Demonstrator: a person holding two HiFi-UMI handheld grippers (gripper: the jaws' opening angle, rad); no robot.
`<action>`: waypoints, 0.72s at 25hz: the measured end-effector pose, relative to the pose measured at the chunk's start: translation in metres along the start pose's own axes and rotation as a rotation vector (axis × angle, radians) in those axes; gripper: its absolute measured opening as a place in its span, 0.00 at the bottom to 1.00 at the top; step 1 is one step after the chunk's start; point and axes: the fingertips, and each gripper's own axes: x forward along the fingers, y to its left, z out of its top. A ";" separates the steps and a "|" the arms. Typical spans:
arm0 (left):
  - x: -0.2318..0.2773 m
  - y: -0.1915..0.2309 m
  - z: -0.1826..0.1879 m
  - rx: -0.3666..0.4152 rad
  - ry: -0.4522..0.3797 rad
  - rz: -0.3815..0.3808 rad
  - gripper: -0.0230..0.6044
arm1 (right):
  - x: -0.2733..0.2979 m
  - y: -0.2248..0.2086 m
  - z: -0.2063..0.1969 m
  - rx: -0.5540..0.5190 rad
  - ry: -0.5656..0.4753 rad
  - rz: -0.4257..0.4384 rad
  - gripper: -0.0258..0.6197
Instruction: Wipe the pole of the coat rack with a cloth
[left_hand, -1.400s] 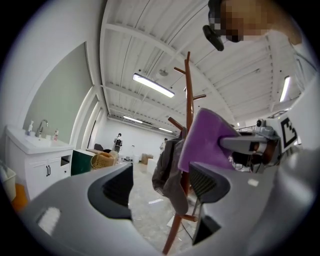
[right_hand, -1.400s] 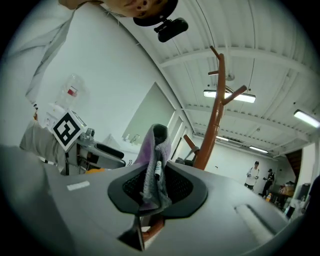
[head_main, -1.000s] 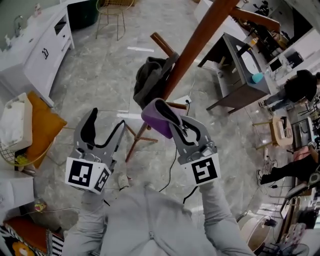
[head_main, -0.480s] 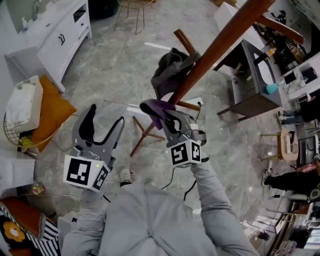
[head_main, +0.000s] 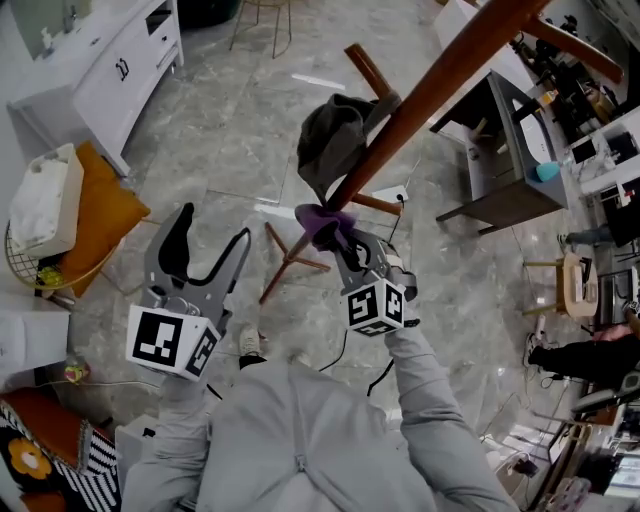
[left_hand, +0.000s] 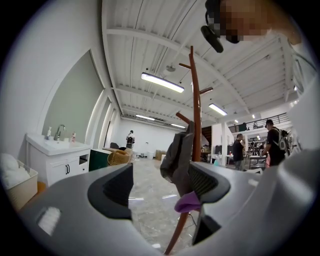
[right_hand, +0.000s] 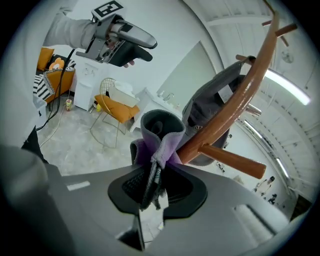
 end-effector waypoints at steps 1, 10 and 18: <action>0.002 -0.003 -0.001 0.000 0.001 -0.006 0.64 | -0.001 0.001 -0.003 0.005 0.004 0.001 0.12; 0.011 -0.024 -0.009 -0.007 0.021 -0.036 0.64 | -0.008 0.013 -0.035 0.040 0.055 0.022 0.12; 0.010 -0.025 -0.010 -0.003 0.029 -0.029 0.64 | -0.014 0.023 -0.047 0.066 0.076 0.024 0.12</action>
